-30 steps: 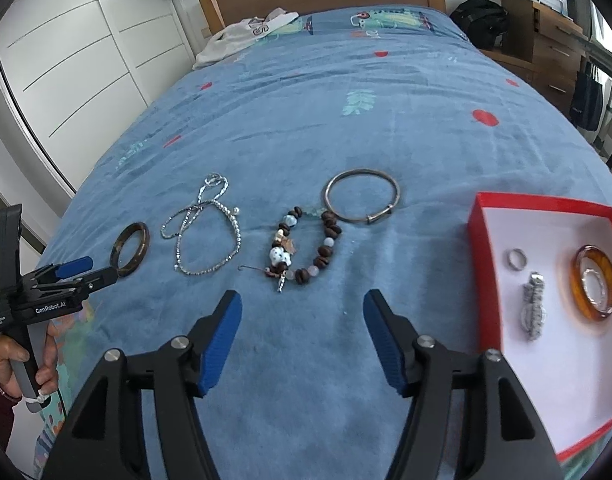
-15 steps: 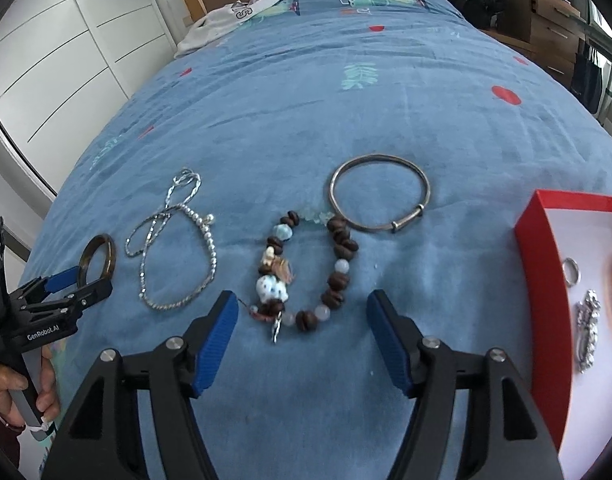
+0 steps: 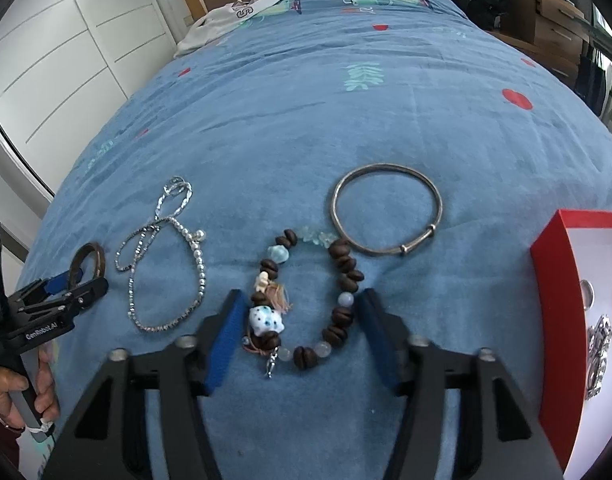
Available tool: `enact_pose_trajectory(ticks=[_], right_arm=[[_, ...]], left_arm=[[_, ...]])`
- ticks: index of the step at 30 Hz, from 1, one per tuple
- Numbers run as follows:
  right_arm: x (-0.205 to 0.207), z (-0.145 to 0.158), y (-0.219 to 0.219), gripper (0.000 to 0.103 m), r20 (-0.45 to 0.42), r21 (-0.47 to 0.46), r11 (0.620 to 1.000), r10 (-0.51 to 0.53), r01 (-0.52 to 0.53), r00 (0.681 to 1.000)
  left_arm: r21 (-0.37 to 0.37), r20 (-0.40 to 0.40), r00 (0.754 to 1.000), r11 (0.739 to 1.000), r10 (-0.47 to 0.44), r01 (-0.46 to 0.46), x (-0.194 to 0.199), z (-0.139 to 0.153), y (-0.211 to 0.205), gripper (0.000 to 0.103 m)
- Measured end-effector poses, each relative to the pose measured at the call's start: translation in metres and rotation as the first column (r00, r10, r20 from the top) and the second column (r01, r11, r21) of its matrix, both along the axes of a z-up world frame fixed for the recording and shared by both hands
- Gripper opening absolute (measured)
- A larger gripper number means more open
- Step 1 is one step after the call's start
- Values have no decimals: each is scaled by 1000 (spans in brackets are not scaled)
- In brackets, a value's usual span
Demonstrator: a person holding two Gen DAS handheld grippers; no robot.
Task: Organize jewelry
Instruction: 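Close the left tool on the dark bangle while the right tool grasps the beaded bracelet, then carry the dark bangle and beaded bracelet over the red box with both tools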
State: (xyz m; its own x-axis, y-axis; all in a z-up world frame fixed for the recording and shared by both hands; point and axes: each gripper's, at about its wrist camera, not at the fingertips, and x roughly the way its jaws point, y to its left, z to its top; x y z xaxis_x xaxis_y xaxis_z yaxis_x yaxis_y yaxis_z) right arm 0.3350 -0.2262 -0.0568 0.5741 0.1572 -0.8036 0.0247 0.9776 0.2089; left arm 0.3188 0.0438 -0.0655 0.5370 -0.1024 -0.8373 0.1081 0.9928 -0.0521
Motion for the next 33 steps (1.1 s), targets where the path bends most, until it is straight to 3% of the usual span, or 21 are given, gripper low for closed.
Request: enact_pose_trajectory(ticks=[4,7,18,33], right_arm=[[1,0,-1,23,-1,-10,1000,19,-19,1000],[-1,2,-1,14,8,-10,999,30,-30,1000],[-18,19,0,14,60,11,999,51,-52,997],[-80,88,-19,14,176,40,999,24,-32,984]], left_arm=[[-7,6,1000,1000,9,-8,-2,1,1,76],[-4,18,1000,1000,10,-10,-4,3,0,76],[-7,46,999,1000,21,-21,-19,22,2,76],[-31,98,993,997,-73,76,-59,78,-35,76]])
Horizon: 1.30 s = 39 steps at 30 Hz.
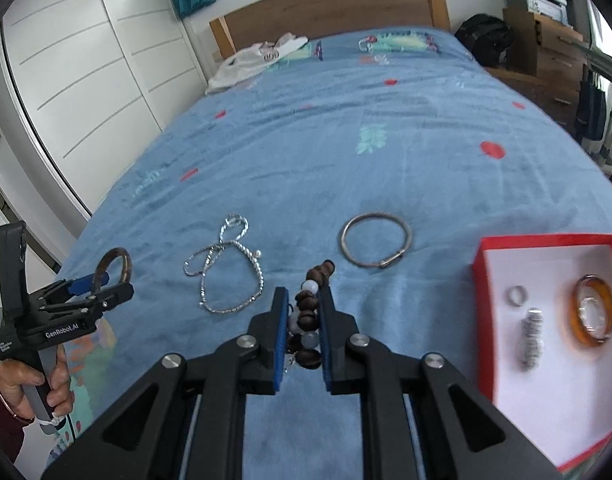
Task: Organize jewelry
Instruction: 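Carry the dark bangle and beaded bracelet over the red box with both tools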
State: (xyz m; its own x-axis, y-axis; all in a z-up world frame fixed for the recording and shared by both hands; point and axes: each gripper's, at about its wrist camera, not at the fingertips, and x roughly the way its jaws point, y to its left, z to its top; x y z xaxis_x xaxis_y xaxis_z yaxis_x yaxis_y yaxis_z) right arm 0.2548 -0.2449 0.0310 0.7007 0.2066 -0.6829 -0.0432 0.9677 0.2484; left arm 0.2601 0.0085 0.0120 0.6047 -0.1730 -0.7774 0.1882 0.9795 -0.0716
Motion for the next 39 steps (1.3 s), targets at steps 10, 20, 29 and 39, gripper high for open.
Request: enact_pose_trajectory(ticks=[10,20,29,39], right_arm=[[-59,52,-65,14,70,-48,995,-86,89,994],[-102,54,-153,14,41,-117,981,-151,155,988],[-110,19,-206,14,-7,-81,985,-152,151,988],[-96,-21,-226,14,-53,-35,996,-85,83,995]], left_arm=[[-40,53,987,987,-153,155,-25,42,-90,76],[-91,61,936,932,-347,352,-45,54,-221,76],[-103,0,894,889,-449,446,-49,21,-308,76],[-91,-93,896,900,-433,426,-42,-26,-340,75]])
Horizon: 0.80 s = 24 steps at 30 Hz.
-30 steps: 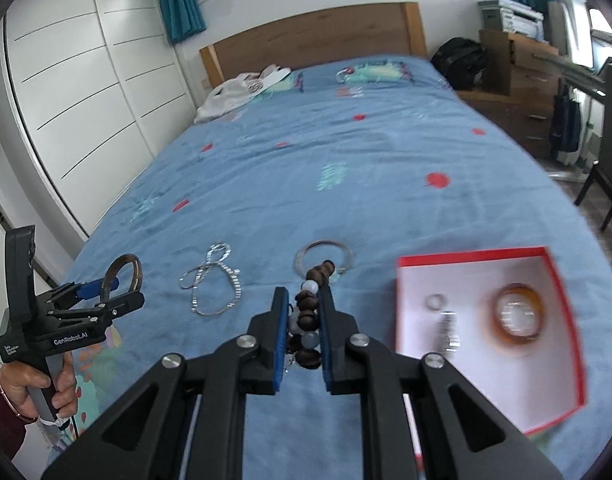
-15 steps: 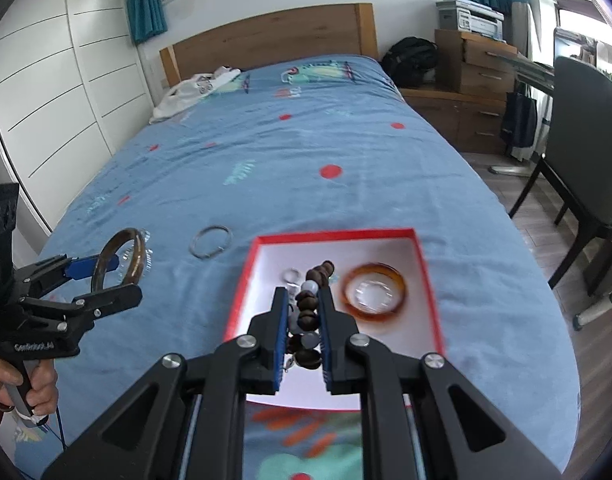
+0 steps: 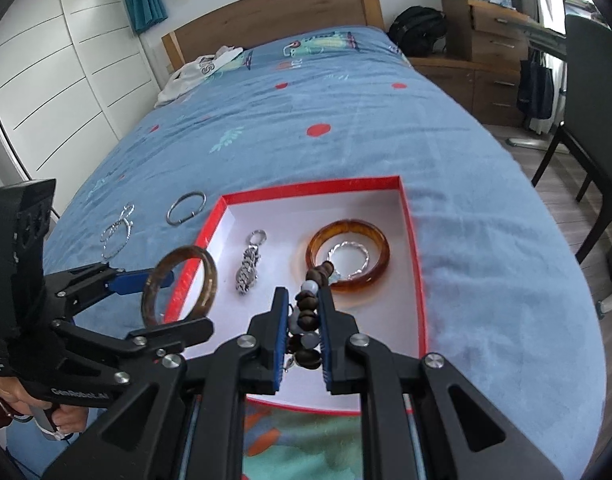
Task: Organize jewelry
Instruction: 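Carry the dark bangle and beaded bracelet over the red box with both tools, then lower both items into the box and open both tools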
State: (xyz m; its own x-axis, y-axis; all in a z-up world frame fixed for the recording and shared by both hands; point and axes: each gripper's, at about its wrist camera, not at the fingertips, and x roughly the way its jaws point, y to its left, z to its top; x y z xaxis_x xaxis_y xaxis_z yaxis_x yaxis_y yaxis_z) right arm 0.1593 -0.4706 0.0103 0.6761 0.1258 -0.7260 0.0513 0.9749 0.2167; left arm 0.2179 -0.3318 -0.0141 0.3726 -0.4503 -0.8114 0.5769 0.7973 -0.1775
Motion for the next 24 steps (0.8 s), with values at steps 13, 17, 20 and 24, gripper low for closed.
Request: enact_pose_trajectory(ticks=[13,17,20,24], right_arm=[[7,-29,-15,14,-77,0,1000,23,-23,997],[6,-35,-19,14,-102,-12,1000,21,-23,995],[5,-36,-20,14,-113,-11,1000,23,-25,993],[4,-38,-19,14,-135,-19,999,35,-38,990]], left_arm=[[57,0,1000,998,-13,13,12,-18,-18,75],[74,6,999,996,-43,42,9,-20,-22,75],[75,-29,997,994,-72,74,5,-25,-27,76],[95,-21,996,992,-85,87,1,-27,-31,76]])
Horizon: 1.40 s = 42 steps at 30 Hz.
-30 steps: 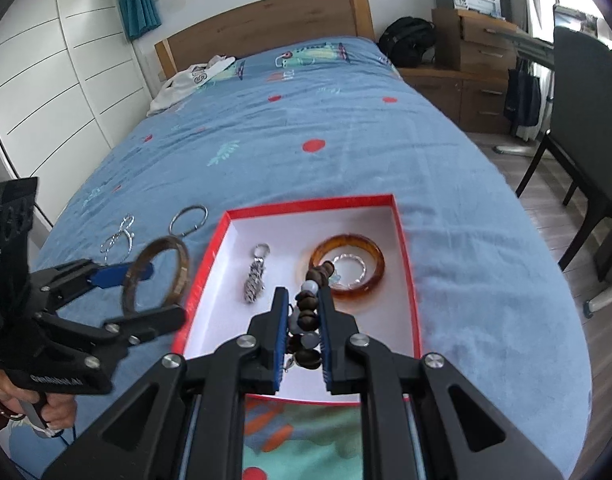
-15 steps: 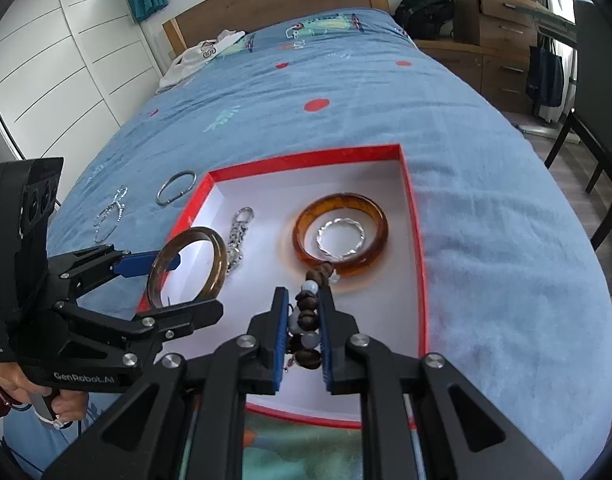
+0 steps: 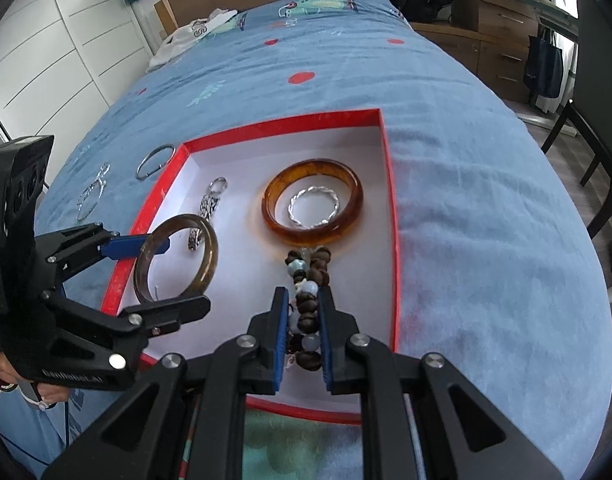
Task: Organize jewelry
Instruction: 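Lower both items into the box and open both tools, then lift both open tools away from the box back over the bed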
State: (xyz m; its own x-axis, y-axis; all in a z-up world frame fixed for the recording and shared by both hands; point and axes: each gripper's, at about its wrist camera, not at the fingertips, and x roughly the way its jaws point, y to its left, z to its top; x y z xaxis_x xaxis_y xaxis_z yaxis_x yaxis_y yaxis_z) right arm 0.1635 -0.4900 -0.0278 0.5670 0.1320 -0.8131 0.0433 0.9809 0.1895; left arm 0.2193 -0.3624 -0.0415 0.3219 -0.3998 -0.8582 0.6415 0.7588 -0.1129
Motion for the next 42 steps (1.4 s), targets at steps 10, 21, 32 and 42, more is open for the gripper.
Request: enact_pose_trajectory(ticks=[10,21,32,42], right_arm=[[6,-7,2,12,-54,-19,999,35,-36,998],[6,-4,0,15,-46,-6,999,40,-41,998],[-11,27,-4,15,17,-6,1000,0,1,1000],[-50,90,23,36,105,-47,998,-36,41,994]], left_arm=[[99,42,998,994,-42,38,-6,-7,-9,76],[51,14,1000,999,-21,20,1,-2,-6,78],[15,67,998,1000,-19,18,-12,33,6,78],[-30,166,986,999,29,-24,-52,102,62,81]])
